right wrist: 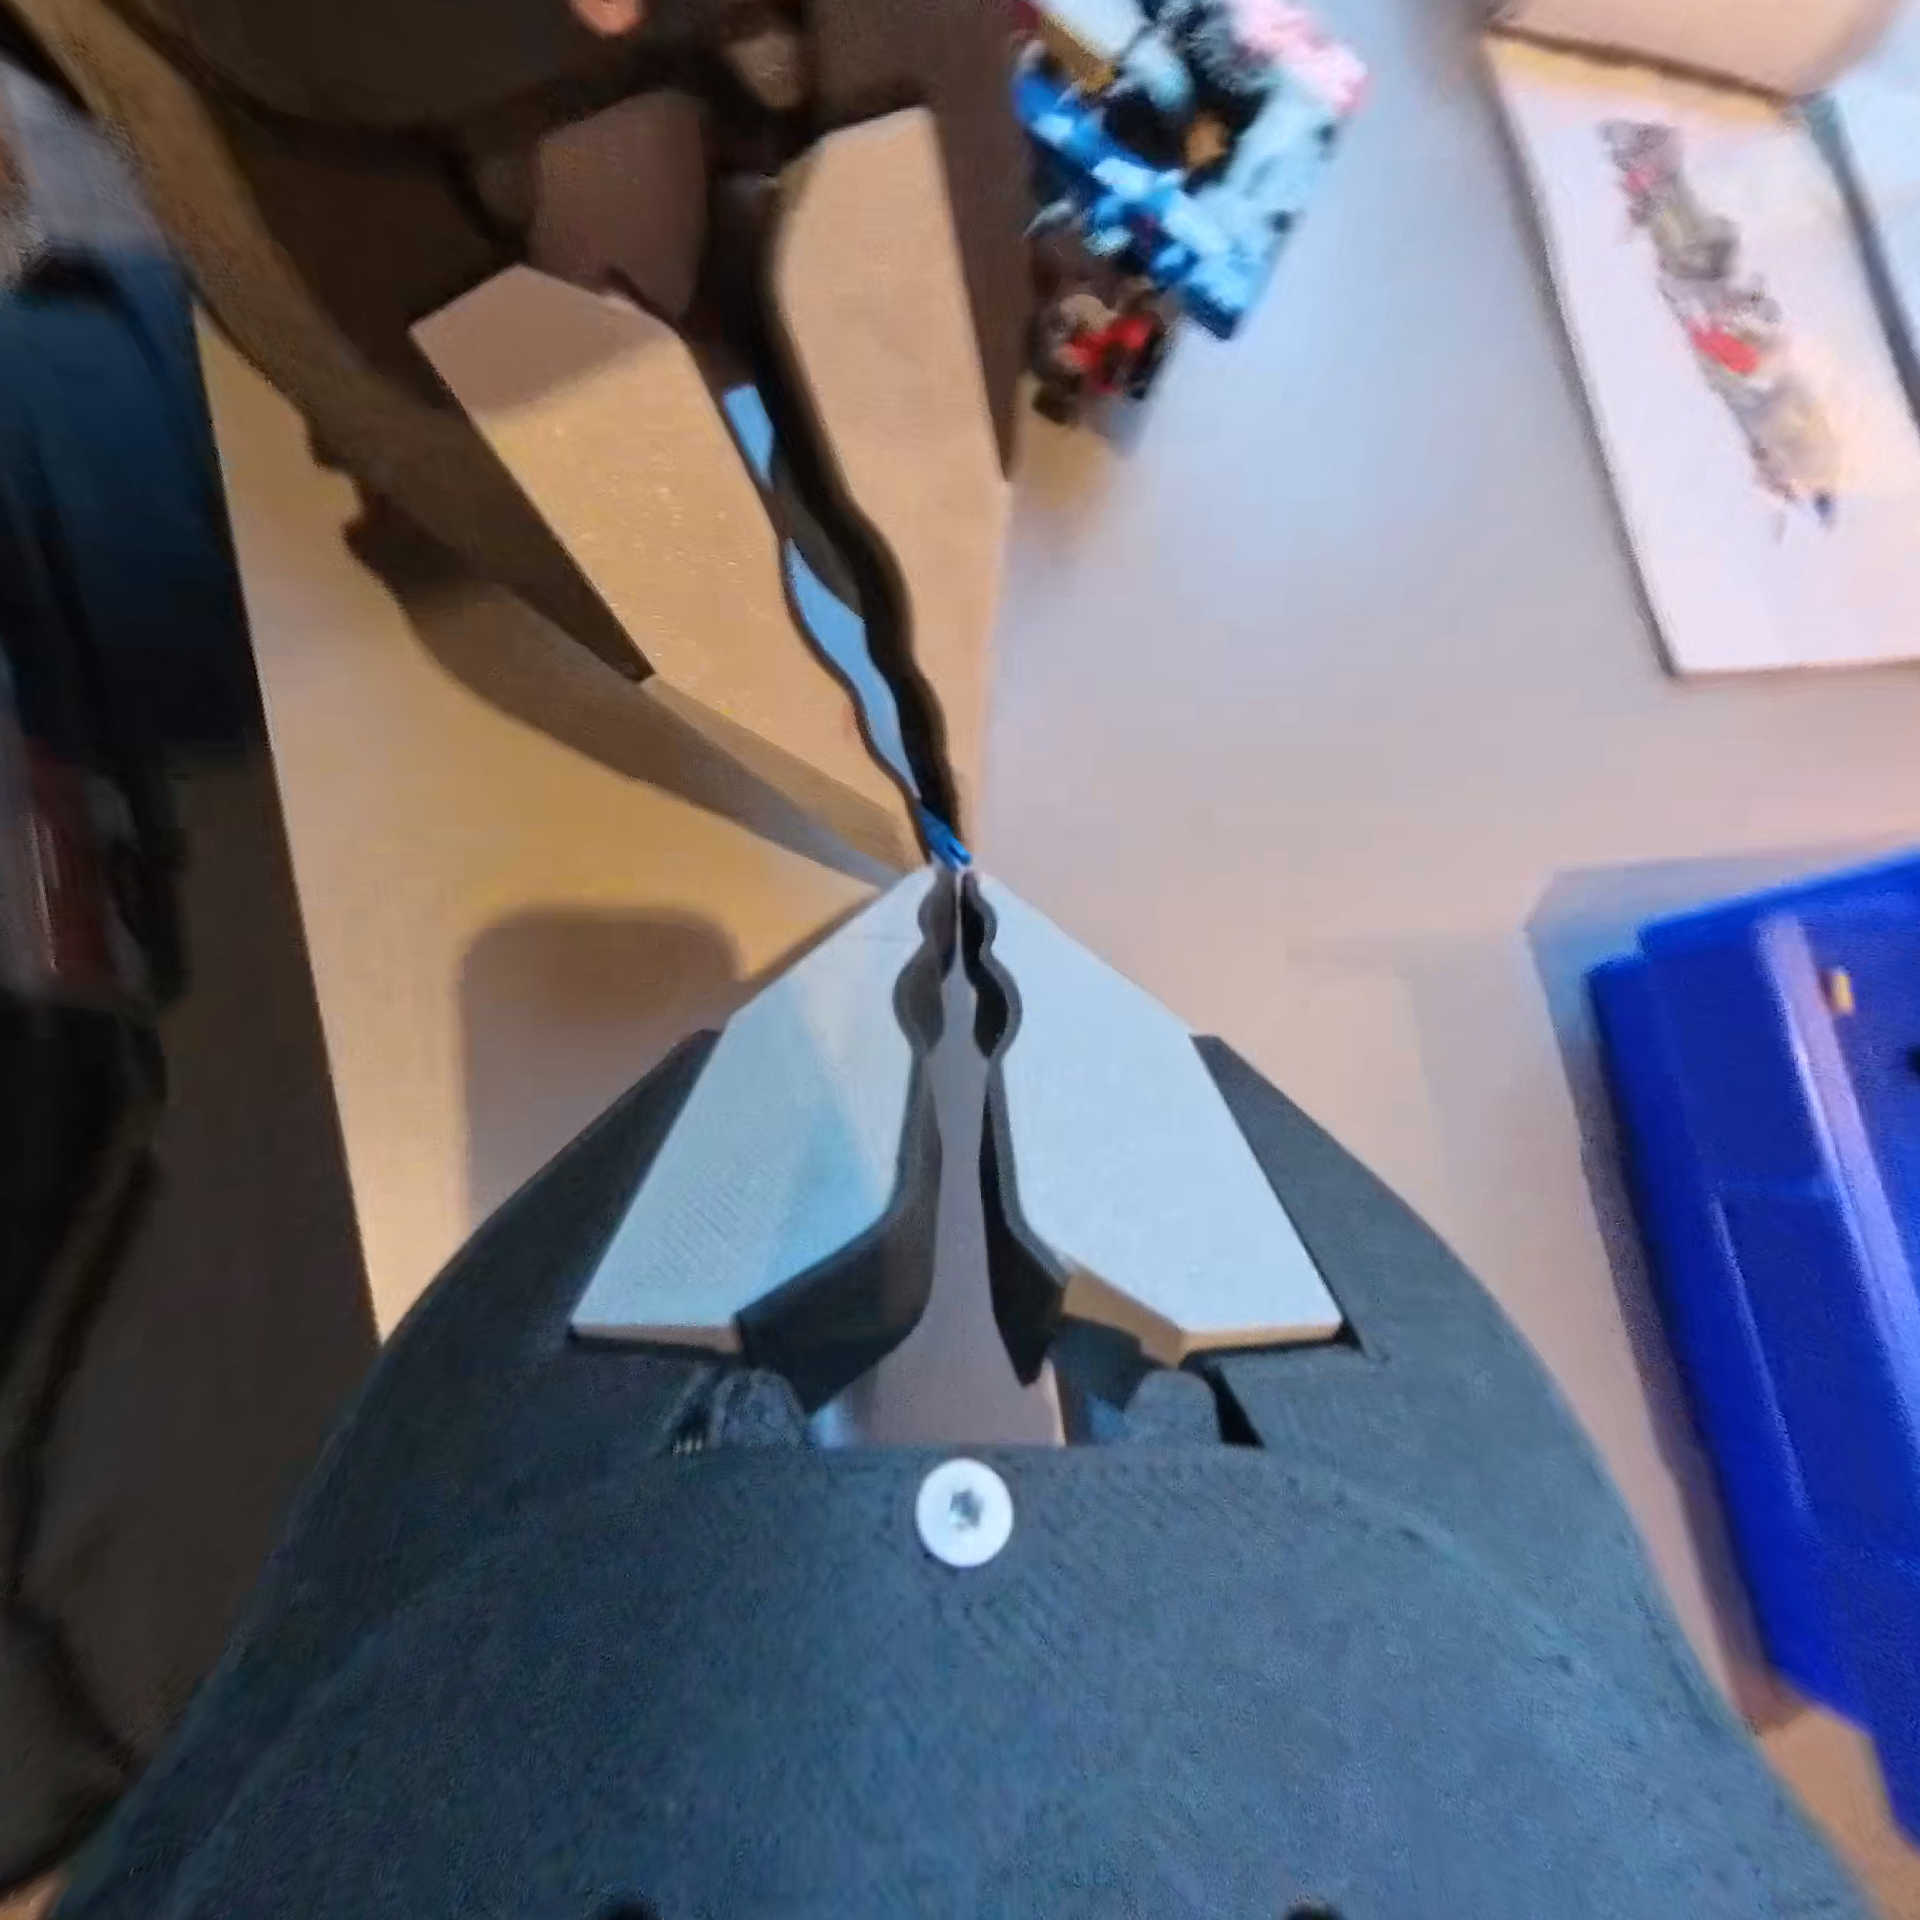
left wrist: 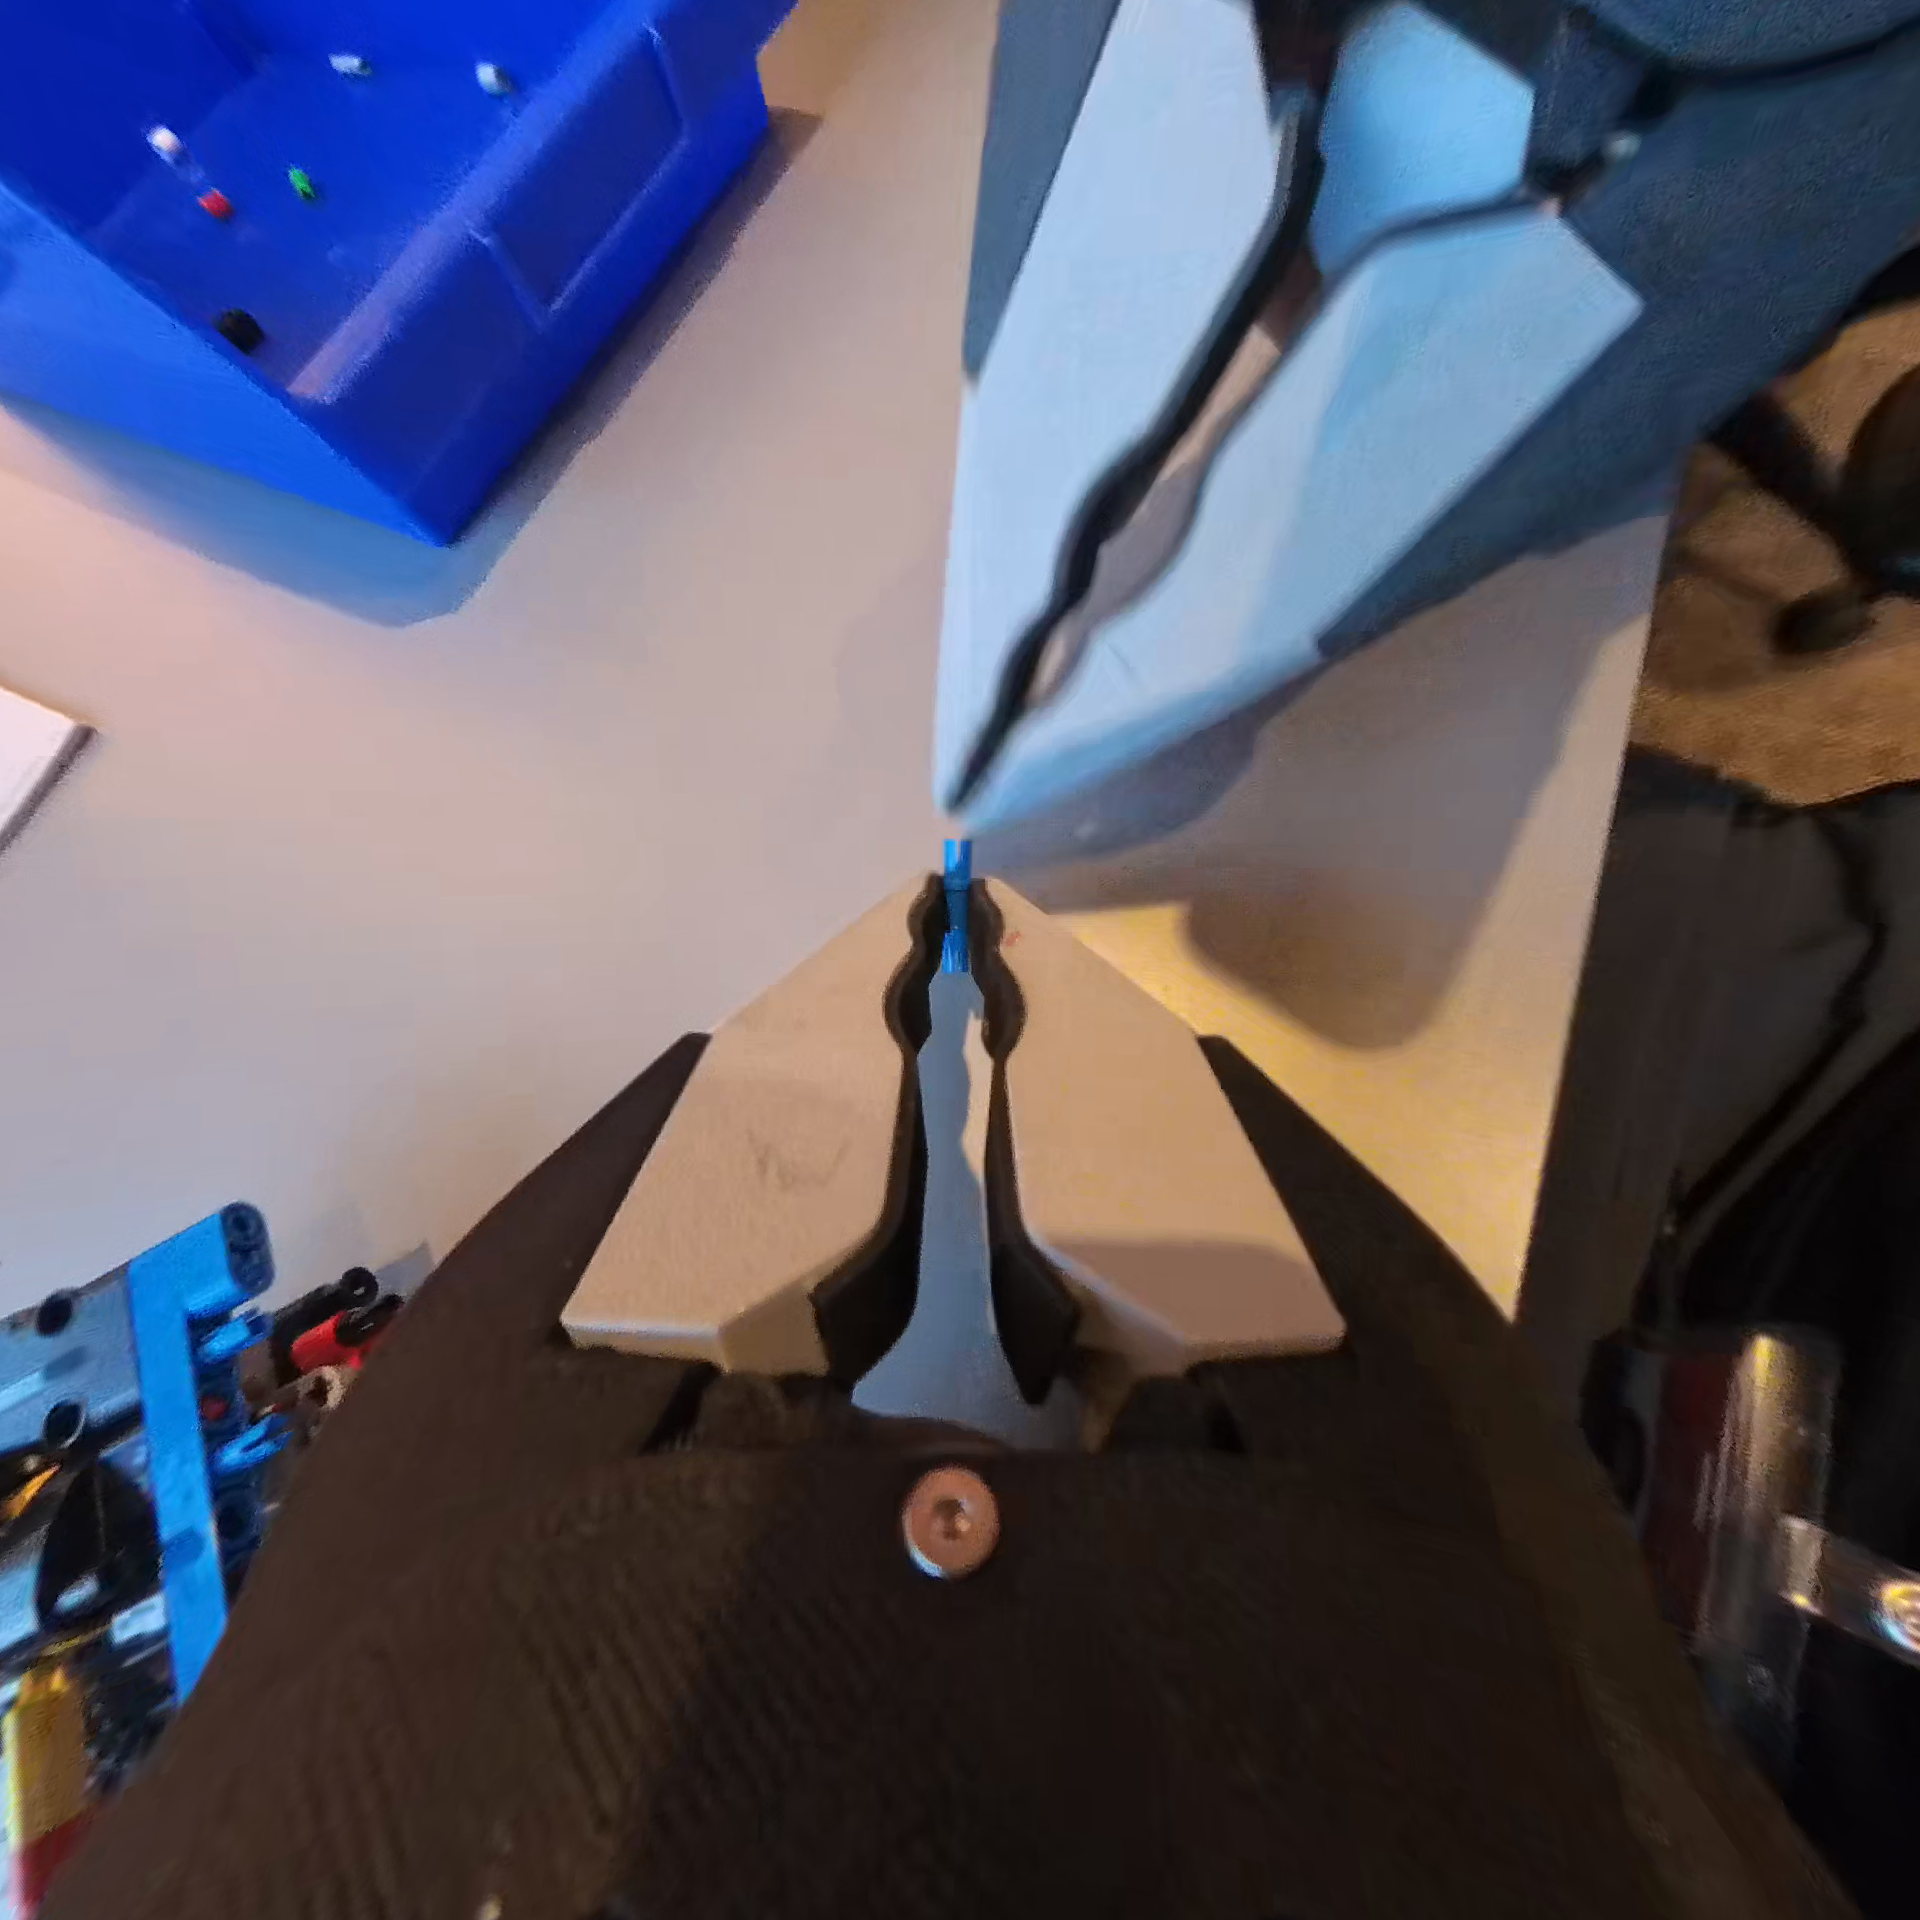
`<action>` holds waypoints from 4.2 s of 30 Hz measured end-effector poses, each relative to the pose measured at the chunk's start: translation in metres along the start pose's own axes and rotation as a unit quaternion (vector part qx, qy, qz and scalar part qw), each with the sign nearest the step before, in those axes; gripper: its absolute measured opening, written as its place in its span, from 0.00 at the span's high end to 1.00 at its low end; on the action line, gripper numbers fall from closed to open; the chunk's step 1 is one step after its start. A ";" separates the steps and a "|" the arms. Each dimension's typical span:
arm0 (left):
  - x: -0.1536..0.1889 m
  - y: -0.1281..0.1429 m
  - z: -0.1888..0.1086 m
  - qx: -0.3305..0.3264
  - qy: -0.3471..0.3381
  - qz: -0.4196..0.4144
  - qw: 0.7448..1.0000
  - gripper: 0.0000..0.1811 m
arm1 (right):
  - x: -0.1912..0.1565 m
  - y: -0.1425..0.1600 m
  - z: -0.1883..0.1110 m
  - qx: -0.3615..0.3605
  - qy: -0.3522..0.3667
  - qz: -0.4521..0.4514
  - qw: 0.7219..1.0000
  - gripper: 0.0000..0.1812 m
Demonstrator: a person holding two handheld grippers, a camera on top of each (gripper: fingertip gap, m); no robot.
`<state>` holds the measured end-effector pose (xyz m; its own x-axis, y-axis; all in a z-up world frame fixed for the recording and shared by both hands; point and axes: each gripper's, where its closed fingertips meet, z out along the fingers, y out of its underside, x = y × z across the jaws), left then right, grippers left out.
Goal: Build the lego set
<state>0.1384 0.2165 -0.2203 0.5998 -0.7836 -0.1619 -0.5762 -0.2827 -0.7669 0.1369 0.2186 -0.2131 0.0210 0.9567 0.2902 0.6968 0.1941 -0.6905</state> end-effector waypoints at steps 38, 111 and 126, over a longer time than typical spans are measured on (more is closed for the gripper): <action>-0.017 -0.059 -0.060 0.399 0.113 -0.619 0.667 0.99 | -0.002 -0.065 -0.033 0.206 0.225 0.095 0.948 0.95; -0.055 -0.040 -0.057 0.382 0.108 -0.632 0.666 0.99 | 0.020 -0.072 -0.002 0.220 0.142 0.082 0.962 0.98; -0.046 -0.041 -0.063 0.369 0.120 -0.613 0.688 0.98 | 0.013 -0.071 -0.007 0.235 0.112 0.092 0.961 0.99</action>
<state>0.0995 0.2296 -0.1426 0.2241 -0.3014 0.9268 0.7729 -0.5242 -0.3574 0.0926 0.2161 -0.1556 0.3041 0.9234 0.2340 0.2676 0.1529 -0.9513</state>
